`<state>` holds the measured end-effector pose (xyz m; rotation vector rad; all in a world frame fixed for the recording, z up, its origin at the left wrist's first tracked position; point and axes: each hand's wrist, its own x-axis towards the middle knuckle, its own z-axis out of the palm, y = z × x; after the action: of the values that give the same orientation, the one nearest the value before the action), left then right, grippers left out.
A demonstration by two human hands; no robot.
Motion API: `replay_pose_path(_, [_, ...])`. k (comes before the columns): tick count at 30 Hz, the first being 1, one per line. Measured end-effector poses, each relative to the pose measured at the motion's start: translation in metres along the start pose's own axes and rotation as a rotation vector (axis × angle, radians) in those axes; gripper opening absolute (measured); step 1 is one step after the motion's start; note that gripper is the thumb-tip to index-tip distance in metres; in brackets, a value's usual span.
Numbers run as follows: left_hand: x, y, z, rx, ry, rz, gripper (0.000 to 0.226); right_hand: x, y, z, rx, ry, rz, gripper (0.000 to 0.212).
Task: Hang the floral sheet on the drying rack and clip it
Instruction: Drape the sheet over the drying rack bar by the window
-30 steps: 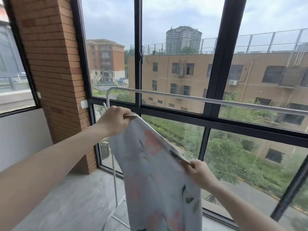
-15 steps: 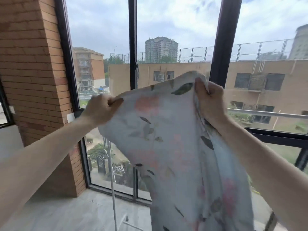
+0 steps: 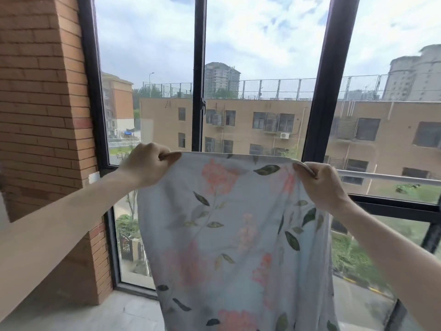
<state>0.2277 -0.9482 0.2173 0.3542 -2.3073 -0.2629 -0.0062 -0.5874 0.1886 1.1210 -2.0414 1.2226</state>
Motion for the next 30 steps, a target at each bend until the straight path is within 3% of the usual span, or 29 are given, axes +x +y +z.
replay_pose_path(9, [0.017,-0.007,0.022,-0.016,-0.189,-0.110,0.069,0.003,0.022,0.023,0.076,-0.115,0.163,0.054])
replay_pose_path(14, [0.028,-0.010,0.029,0.059,-0.137,-0.034,0.066,0.020,0.034,0.042,0.145,-0.145,0.194,0.060])
replay_pose_path(21, [0.036,-0.028,0.038,-0.271,-0.244,-0.171,0.045,0.021,0.030,0.068,0.171,-0.156,0.167,0.055])
replay_pose_path(24, [0.038,-0.036,0.031,-0.237,-0.243,-0.098,0.051,0.019,0.037,0.064,0.098,-0.111,0.133,0.055])
replay_pose_path(30, [0.045,-0.064,0.017,0.073,-0.141,0.226,0.079,0.017,0.036,0.058,-0.086,-0.071,0.049,0.057])
